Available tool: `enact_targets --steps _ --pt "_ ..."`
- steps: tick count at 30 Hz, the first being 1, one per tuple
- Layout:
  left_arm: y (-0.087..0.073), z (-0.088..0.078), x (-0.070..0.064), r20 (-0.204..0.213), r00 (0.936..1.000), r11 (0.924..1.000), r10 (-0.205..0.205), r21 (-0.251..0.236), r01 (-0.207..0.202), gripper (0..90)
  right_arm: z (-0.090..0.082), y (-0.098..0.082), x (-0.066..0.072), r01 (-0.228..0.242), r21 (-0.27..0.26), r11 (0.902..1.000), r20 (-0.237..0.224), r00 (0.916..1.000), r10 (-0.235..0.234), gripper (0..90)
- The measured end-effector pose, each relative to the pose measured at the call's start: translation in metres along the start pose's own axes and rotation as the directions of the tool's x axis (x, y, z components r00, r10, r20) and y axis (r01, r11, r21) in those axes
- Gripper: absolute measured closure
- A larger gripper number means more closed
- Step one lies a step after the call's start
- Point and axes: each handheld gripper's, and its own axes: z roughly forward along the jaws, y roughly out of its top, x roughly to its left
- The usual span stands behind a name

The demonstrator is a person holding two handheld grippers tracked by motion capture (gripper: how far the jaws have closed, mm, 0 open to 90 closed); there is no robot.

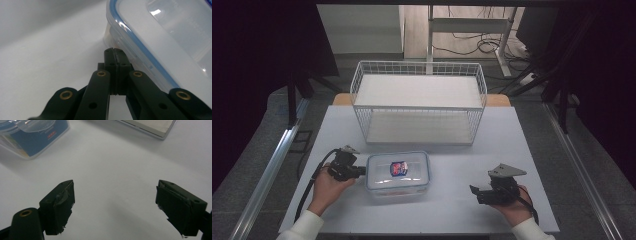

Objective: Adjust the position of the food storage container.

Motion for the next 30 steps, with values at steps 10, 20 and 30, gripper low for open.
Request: enact_targets --steps 10,20,30 --pt "0.02 0.021 -0.026 0.053 0.9982 0.9996 0.027 -0.013 -0.026 89.8 0.0 0.0 0.0 0.004 0.0 1.0 0.0 1.0 -0.004 15.6" --pt "0.028 0.028 -0.039 0.063 0.9968 0.9986 0.05 -0.018 -0.049 89.8 0.001 -0.001 0.002 0.012 0.007 0.9999 -0.001 0.9999 -0.012 15.6" --pt "0.003 -0.008 -0.033 0.061 0.9968 0.9954 0.052 -0.083 -0.047 89.8 0.001 -0.002 0.004 0.028 -0.005 0.9996 -0.009 0.9996 -0.028 15.5"
